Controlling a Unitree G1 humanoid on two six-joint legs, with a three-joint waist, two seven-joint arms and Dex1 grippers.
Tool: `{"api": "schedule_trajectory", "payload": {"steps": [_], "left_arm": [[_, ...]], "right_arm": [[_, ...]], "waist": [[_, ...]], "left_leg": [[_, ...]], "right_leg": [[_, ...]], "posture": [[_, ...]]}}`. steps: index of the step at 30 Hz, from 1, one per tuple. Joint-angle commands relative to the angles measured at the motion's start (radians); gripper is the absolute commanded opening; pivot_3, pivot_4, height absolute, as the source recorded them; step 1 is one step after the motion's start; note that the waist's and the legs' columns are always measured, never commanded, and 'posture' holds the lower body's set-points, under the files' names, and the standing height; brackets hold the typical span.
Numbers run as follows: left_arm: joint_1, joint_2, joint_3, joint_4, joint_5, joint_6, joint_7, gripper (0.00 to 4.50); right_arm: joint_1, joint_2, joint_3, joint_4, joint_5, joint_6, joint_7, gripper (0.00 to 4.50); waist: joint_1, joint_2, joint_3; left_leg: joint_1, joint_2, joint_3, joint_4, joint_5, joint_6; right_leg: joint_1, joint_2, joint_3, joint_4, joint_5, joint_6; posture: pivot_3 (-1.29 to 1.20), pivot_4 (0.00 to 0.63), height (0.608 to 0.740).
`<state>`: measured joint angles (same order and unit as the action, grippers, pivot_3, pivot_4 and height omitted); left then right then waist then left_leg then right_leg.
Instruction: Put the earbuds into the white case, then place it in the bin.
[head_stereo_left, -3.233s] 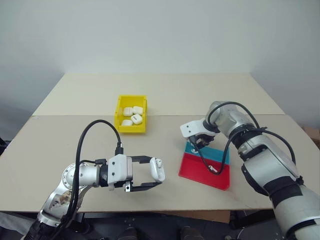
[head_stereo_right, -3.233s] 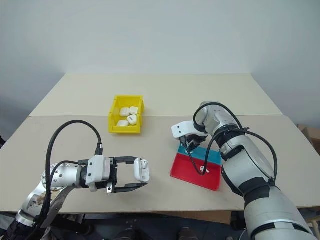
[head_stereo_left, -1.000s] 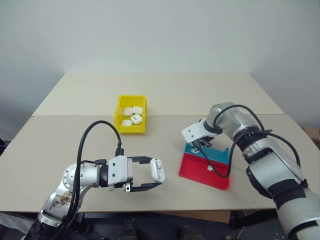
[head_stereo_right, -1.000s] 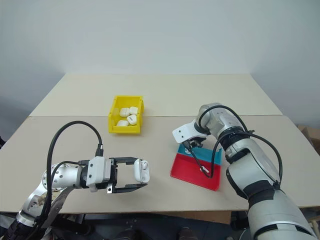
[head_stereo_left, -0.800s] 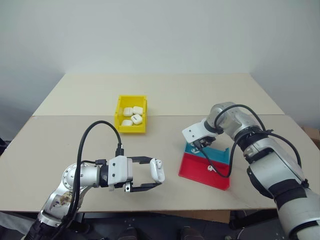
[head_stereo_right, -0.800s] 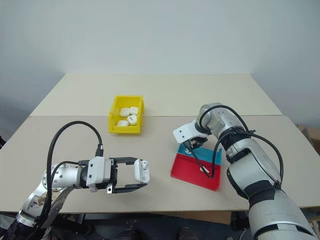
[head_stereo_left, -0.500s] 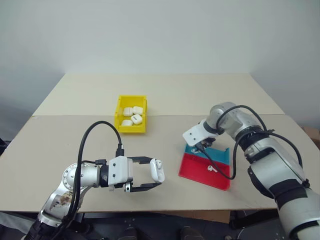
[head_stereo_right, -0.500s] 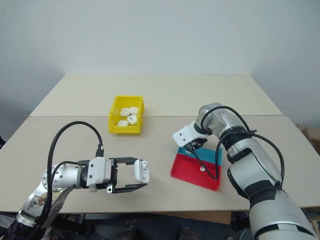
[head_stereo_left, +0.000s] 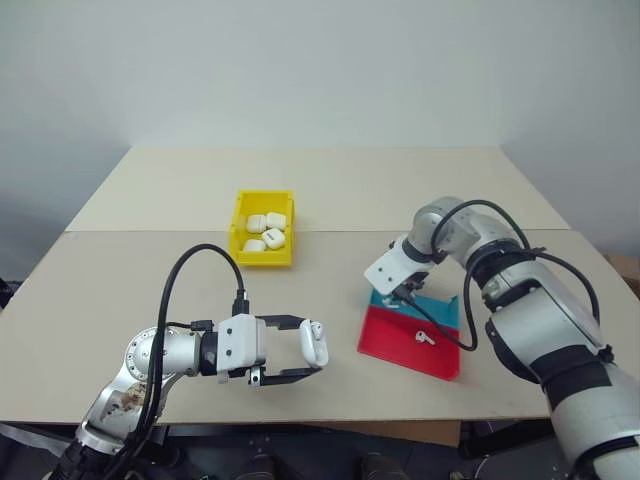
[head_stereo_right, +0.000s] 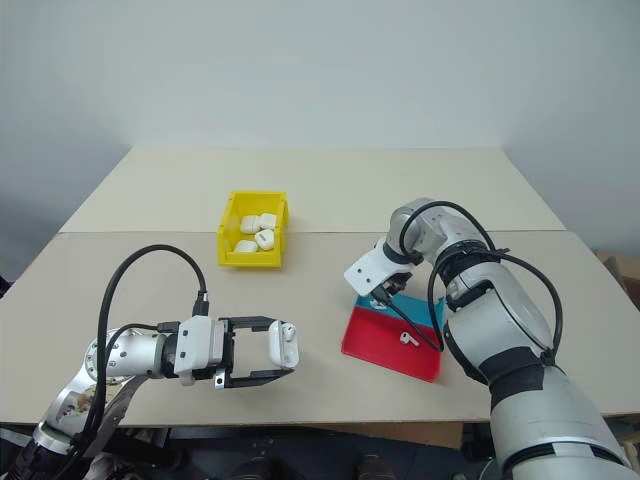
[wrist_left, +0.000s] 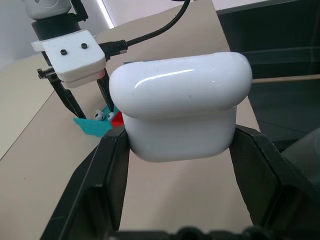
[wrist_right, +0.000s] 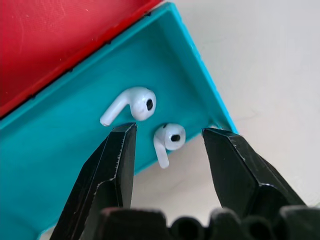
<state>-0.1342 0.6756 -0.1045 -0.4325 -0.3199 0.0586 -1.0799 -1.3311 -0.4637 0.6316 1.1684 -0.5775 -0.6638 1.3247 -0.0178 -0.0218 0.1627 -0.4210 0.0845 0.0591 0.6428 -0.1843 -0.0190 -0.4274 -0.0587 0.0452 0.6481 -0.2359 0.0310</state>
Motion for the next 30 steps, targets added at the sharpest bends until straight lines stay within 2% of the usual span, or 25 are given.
{"api": "schedule_trajectory", "payload": {"steps": [1, 21, 24, 26, 30], "left_arm": [[0.008, 0.002, 0.006, -0.022, -0.004, -0.027, 0.007, 2.74], [0.012, 0.003, 0.003, -0.02, 0.002, -0.036, 0.01, 2.74], [0.012, 0.004, 0.003, -0.019, 0.002, -0.037, 0.009, 2.74], [0.012, 0.004, 0.002, -0.019, 0.002, -0.036, 0.009, 2.74], [0.012, 0.006, 0.002, -0.019, 0.001, -0.033, 0.008, 2.74]], "right_arm": [[-0.045, 0.001, 0.002, 0.008, -0.012, -0.033, -0.006, 2.58], [-0.06, 0.017, 0.029, 0.054, -0.063, -0.035, -0.071, 2.58], [-0.061, 0.017, 0.033, 0.058, -0.076, -0.035, -0.084, 2.04], [-0.06, 0.017, 0.031, 0.058, -0.081, -0.035, -0.096, 1.37], [-0.058, 0.018, 0.022, 0.058, -0.07, -0.041, -0.083, 1.37]], "waist": [[0.0, 0.0, 0.0], [0.0, 0.0, 0.0], [-0.001, 0.0, 0.0], [-0.001, 0.0, 0.0], [0.0, 0.0, 0.0]], "left_leg": [[0.0, 0.0, 0.0, 0.0, 0.0, 0.0], [0.0, 0.0, 0.0, 0.0, 0.0, 0.0], [0.0, 0.0, 0.0, 0.0, 0.0, 0.0], [0.0, 0.0, 0.0, 0.0, 0.0, 0.0], [0.0, 0.0, 0.0, 0.0, 0.0, 0.0]], "right_leg": [[0.0, 0.0, 0.0, 0.0, 0.0, 0.0], [0.0, 0.0, 0.0, 0.0, 0.0, 0.0], [0.0, 0.0, 0.0, 0.0, 0.0, 0.0], [0.0, 0.0, 0.0, 0.0, 0.0, 0.0], [0.0, 0.0, 0.0, 0.0, 0.0, 0.0]], "posture": [[0.0, 0.15, 0.74], [0.0, 0.15, 0.74], [0.0, 0.15, 0.74], [0.0, 0.15, 0.74], [0.0, 0.15, 0.74]]}}
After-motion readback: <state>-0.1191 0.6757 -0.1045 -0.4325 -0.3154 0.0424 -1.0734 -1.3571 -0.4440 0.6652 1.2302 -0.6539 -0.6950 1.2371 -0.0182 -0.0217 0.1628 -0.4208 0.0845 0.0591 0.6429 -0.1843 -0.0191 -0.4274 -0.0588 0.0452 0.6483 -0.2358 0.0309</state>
